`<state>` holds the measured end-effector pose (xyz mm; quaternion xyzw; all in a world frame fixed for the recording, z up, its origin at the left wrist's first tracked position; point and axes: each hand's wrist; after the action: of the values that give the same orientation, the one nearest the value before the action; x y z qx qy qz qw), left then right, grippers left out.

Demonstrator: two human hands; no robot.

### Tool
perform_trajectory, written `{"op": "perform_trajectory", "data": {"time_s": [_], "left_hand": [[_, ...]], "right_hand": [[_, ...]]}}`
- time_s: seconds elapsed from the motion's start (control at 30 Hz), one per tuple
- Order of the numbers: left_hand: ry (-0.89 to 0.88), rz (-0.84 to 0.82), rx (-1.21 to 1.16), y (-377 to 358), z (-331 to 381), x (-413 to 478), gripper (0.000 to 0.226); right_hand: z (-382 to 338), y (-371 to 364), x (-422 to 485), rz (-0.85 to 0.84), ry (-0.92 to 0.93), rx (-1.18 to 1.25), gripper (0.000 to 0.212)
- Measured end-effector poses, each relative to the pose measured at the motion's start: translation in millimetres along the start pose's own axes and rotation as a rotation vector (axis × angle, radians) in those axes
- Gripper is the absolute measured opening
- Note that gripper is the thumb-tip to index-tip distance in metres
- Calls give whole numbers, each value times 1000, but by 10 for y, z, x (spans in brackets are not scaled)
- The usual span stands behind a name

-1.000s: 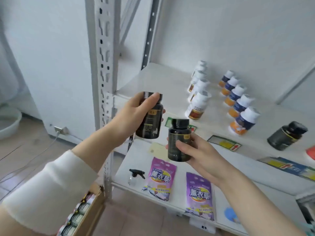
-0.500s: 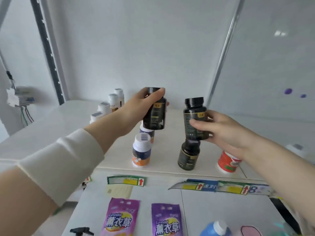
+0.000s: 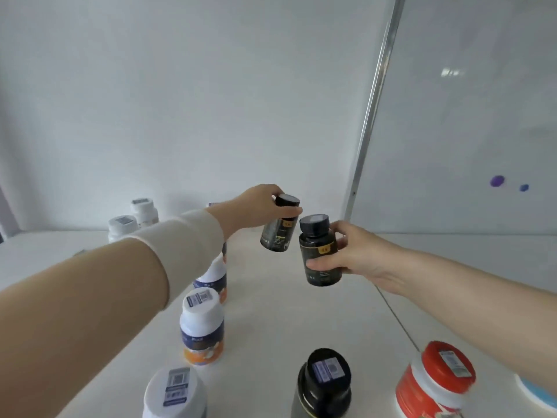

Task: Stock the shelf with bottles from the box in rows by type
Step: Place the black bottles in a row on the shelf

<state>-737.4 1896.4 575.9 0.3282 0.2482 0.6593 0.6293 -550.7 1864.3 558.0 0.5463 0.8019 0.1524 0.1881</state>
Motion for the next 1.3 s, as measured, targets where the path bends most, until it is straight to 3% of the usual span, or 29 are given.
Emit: {"op": "perform_trajectory", "data": {"time_s": [0.23, 0.53, 0.67, 1.07, 1.17, 1.3], "left_hand": [[-5, -69, 196, -189, -156, 600, 43], [15, -70, 228, -354, -263, 856, 45], [11, -64, 234, -431, -331, 923, 33], [76, -77, 143, -455, -440, 1002, 62], [131, -84, 206, -354, -373, 925, 73], [107, -27, 376, -74, -180, 576, 64]], "right_hand": [[274, -144, 633, -3, 0, -121, 66], [367, -215, 1013, -16, 17, -144, 64], [396, -231, 1112, -2, 26, -186, 63], [407, -321, 1141, -15, -7, -239, 81], [325, -249, 1059, -12, -9, -259, 83], [136, -57, 802, 30, 59, -404, 89]]}}
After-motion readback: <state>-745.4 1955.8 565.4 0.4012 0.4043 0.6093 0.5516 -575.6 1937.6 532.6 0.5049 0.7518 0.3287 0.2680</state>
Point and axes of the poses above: each hand's wrist, its own x-axis towards the middle knuckle, its own y-axis out of the back of the hand, z = x × y, and after that the axes turned 1 degree about z, right-handed
